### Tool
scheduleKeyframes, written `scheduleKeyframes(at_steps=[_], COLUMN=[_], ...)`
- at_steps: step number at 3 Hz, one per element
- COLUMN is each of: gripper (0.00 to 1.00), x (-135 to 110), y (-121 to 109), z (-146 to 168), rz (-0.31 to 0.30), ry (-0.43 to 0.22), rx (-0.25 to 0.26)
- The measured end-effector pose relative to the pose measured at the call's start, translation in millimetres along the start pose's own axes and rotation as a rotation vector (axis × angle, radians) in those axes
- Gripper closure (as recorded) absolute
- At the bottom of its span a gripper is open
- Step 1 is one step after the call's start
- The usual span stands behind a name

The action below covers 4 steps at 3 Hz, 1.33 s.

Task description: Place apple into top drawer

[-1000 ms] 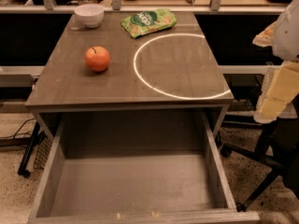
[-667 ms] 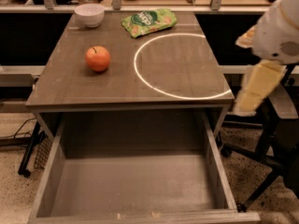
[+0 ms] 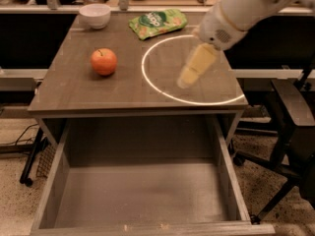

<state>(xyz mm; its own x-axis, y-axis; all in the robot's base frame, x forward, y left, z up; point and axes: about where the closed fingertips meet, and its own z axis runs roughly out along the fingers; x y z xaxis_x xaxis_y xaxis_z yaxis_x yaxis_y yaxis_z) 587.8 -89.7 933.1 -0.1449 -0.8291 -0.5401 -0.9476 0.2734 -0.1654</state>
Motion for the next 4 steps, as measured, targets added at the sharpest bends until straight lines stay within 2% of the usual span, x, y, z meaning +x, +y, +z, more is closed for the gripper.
scheduleKeyframes(at_steps=[1, 3, 4], gripper=[0.0, 0.0, 0.0], x=[-59, -68, -100], y=[-20, -19, -28], z=[41, 53, 102], rz=[0.023, 0.027, 0.041], ry=[-0.099, -0.121, -0.235], rx=[0.011, 0.008, 0.003])
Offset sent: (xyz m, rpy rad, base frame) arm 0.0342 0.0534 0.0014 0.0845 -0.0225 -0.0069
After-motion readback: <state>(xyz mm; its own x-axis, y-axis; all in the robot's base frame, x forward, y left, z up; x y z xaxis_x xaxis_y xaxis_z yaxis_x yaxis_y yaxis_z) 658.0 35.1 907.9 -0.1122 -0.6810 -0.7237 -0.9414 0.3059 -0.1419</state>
